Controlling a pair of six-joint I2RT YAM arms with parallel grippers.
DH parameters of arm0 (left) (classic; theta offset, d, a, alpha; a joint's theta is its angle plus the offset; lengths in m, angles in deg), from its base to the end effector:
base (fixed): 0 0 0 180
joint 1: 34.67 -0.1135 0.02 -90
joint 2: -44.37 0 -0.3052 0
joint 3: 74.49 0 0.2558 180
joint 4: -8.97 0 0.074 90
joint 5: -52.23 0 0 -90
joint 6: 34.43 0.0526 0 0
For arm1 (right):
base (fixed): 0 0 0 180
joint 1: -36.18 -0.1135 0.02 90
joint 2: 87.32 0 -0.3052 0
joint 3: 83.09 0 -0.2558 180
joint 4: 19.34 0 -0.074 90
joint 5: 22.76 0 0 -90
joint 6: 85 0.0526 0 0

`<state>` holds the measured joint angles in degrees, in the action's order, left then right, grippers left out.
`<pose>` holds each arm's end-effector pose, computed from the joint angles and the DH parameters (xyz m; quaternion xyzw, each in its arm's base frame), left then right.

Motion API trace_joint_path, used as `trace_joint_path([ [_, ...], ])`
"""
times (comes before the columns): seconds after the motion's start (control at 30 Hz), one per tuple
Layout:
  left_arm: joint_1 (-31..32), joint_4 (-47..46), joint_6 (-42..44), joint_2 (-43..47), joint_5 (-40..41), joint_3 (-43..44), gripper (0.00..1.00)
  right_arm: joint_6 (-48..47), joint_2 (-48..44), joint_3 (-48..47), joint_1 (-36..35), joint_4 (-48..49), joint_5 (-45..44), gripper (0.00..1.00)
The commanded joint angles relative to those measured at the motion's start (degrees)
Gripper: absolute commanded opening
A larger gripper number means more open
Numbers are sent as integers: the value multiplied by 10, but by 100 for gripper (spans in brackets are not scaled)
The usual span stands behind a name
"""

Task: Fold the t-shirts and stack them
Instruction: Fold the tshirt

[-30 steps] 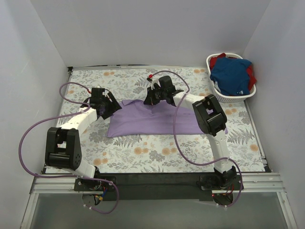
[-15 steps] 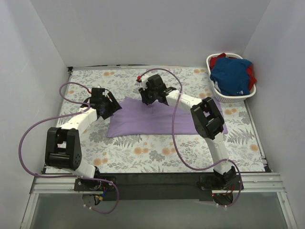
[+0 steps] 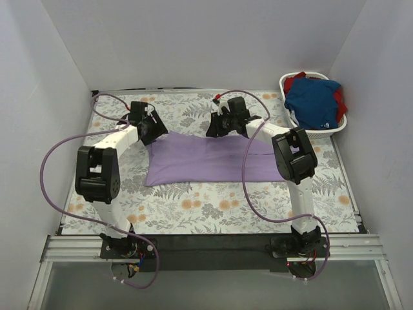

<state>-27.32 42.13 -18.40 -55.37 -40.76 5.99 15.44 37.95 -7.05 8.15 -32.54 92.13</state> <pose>0.3867 -0.0526 0.2296 -0.5127 0.7955 -0.2285 0.2282 0.4617 0.2709 0.2008 -0.2313 0.8387 0.3298 0.3664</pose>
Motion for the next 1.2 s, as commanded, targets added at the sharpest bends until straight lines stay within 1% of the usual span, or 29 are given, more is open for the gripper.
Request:
trace_joint_path([
  [0.0,2,25,41,-71,-30,91,63,50,-6,8,-7,64,71,30],
  [0.1,3,34,59,-126,-37,142,63,58,14,3,-7,70,80,30],
  [0.17,2,34,67,-143,-35,159,62,59,18,3,-7,70,80,30],
  [0.37,3,34,78,-201,-48,206,61,57,16,29,-3,75,34,30],
  [0.67,14,12,88,-225,-77,218,61,59,0,64,0,104,3,34],
  [0.77,21,12,94,-227,-69,219,61,63,0,66,1,112,-7,34],
  [1.07,26,14,94,-231,-50,217,60,85,36,37,4,119,21,34],
  [1.17,28,18,96,-239,-48,221,56,92,47,34,4,120,24,34],
])
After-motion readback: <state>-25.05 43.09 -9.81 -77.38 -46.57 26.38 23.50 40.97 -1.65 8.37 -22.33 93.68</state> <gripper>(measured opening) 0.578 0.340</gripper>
